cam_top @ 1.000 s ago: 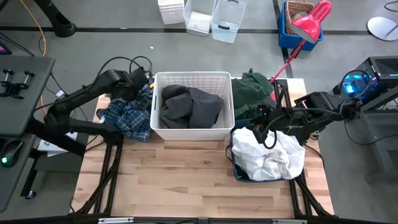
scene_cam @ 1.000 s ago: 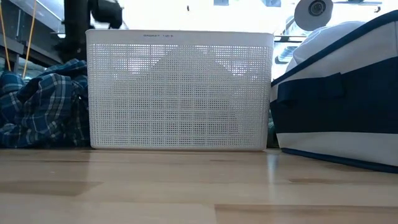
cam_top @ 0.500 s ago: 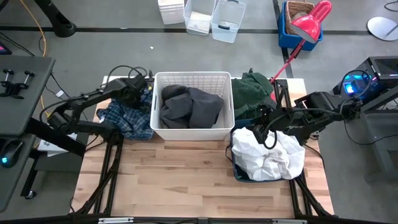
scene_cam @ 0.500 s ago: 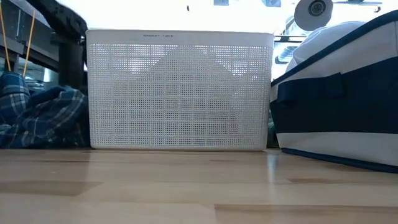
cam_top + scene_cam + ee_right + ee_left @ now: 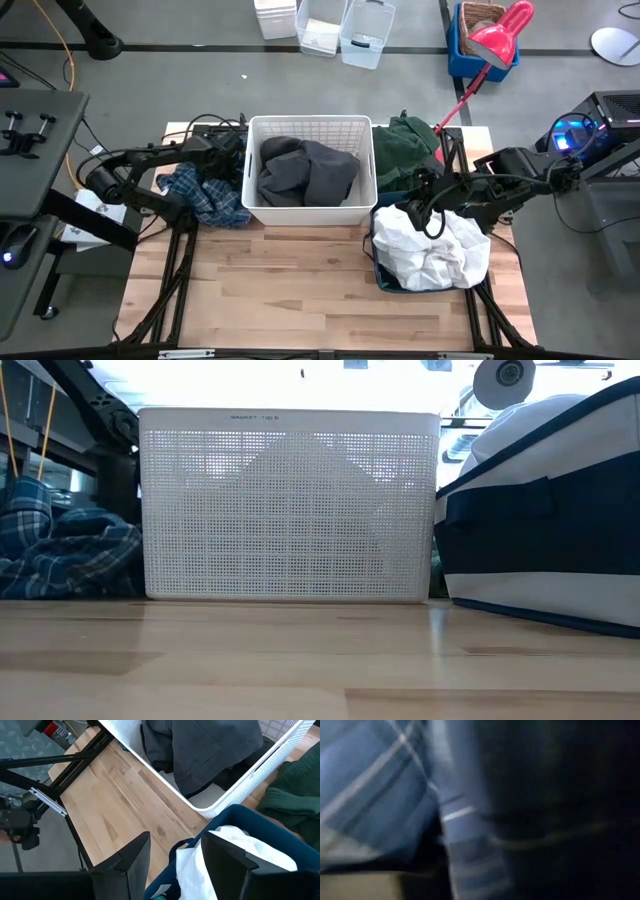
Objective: Sort clothes
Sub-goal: Put the blue shirt into the white bin
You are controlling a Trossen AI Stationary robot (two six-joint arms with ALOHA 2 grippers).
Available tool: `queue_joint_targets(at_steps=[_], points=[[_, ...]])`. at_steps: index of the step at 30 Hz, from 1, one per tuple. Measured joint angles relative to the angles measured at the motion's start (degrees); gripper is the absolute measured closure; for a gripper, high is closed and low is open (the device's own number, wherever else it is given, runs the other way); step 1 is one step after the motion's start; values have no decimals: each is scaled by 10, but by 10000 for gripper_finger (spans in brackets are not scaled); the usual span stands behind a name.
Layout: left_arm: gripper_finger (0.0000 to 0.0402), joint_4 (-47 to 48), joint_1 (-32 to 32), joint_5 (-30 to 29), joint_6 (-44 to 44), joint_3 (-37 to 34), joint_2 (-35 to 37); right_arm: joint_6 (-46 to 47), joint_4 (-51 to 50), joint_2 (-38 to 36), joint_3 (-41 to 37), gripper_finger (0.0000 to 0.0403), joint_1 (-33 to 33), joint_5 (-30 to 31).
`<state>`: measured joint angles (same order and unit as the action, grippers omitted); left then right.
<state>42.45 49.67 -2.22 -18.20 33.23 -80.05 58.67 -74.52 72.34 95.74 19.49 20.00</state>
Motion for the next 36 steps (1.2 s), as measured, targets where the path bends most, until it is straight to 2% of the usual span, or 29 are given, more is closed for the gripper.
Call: queue_joint_targets(at_steps=[3,4,5,11,19,22,25,30,36], points=[[331,-7,0,15,9,0,-1,5,5,0,0,229,0,4],[361,-9,0,17,10,0,-1,5,6,0,0,229,0,4],[369,-11,0,18,9,0,-1,4,7,0,0,229,0,4],[369,6,5,13,-13,32,21,4,7,0,0,229,0,4],[370,23,53,-64,-39,132,138,-6,11,0,0,229,0,4],[370,-7,64,-75,-62,160,176,-7,16,0,0,229,0,4],[370,-44,64,-102,-84,193,206,-18,20,0,0,229,0,4],[370,-119,54,-109,-87,254,242,-21,19,0,0,229,0,4],[370,-320,-10,-106,-78,312,265,-32,19,0,0,229,0,4]])
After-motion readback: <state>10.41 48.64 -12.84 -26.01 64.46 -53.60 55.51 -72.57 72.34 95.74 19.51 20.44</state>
